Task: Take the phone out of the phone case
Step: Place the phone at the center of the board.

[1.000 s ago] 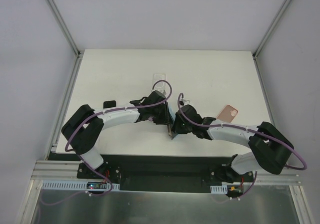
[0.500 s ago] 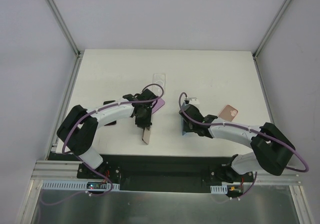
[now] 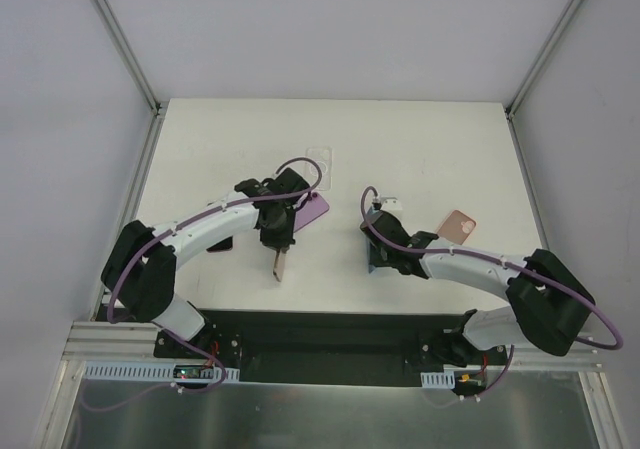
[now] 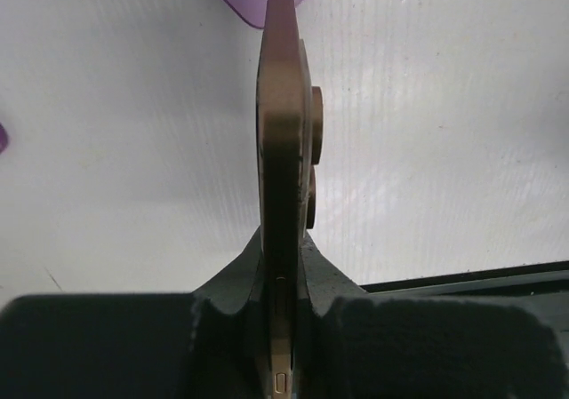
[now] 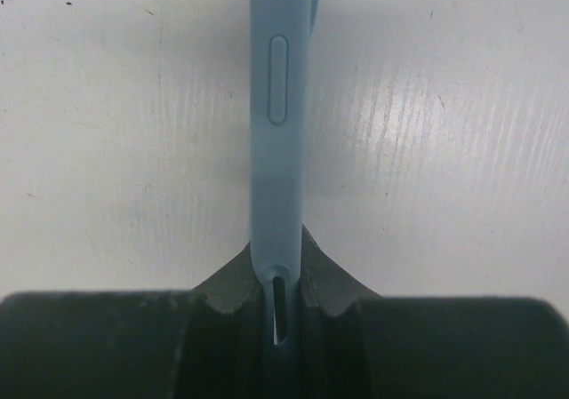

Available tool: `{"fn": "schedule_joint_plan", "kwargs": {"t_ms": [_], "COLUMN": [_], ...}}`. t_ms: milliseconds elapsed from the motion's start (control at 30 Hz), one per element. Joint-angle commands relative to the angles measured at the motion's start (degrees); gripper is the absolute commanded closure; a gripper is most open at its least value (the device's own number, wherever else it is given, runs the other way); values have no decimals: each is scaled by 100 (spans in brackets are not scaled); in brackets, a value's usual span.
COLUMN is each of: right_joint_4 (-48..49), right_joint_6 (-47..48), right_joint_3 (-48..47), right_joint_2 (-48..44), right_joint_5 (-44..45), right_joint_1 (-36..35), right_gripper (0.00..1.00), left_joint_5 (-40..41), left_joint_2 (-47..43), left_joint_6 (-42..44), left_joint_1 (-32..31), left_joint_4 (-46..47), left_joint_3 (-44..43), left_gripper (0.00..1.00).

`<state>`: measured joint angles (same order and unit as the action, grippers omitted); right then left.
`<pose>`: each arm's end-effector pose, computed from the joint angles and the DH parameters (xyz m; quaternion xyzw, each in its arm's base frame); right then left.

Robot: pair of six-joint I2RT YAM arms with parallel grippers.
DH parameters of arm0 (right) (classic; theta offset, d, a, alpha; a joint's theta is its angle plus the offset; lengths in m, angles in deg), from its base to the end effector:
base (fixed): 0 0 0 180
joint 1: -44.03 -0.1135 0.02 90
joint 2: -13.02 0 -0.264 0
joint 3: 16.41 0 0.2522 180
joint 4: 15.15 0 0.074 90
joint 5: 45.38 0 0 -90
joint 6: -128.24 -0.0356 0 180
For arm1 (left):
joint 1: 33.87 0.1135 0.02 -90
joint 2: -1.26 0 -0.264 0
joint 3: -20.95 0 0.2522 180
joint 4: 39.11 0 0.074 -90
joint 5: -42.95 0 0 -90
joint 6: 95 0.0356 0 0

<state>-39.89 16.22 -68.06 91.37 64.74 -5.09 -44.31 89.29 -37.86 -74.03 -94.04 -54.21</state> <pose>0.1787 0.1878 0.1747 -0.1617 0.9170 0.0550 0.3604 0.2290 -0.1910 0.2197 0.0579 0.9793 -0.0957 0.1687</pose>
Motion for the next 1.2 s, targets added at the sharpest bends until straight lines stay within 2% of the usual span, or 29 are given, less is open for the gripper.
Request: {"fn": "schedule_joint_plan", "kwargs": {"t_ms": [0, 167, 200, 300, 367, 500, 633, 667, 767, 1033, 1167], "right_joint_4": [-229, -229, -246, -264, -273, -290, -317, -325, -343, -378, -387], "right_joint_6": [-83, -180, -180, -189, -180, -171, -180, -180, -171, -92, 110], "right_joint_3": [-52, -69, -78, -87, -78, -69, -34, -26, -8, -52, -192], "right_joint_2": [-232, -285, -285, -285, -294, -294, -329, -329, -311, -302, -329], "right_joint_5": [133, 1, -34, -78, -96, -122, -122, -122, -131, -113, -280], "right_joint_1": [95, 289, 324, 377, 386, 403, 404, 412, 439, 579, 991], "right_gripper": [99, 99, 98, 99, 99, 98, 99, 99, 99, 99, 98], "left_joint_5": [762, 1947, 2445, 3090, 3206, 3145, 2952, 2916, 2776, 2231, 1792], "left_joint_2": [-181, 355, 503, 793, 952, 1409, 1480, 1463, 1419, 761, 242], "left_joint_6": [254, 44, -44, -299, -370, -475, -449, -397, -318, -168, -19], "left_joint_1": [219, 404, 413, 456, 474, 483, 483, 483, 483, 544, 799], "left_joint_4": [-637, -1331, -1567, -1833, -1869, -1860, -1728, -1658, -1596, -1429, -1254], "left_joint_3": [-512, -890, -986, -1040, -1014, -1049, -1058, -1049, -1084, -1128, -1058], "left_gripper": [100, 100, 100, 100, 100, 98, 80, 66, 52, 48, 48]}}
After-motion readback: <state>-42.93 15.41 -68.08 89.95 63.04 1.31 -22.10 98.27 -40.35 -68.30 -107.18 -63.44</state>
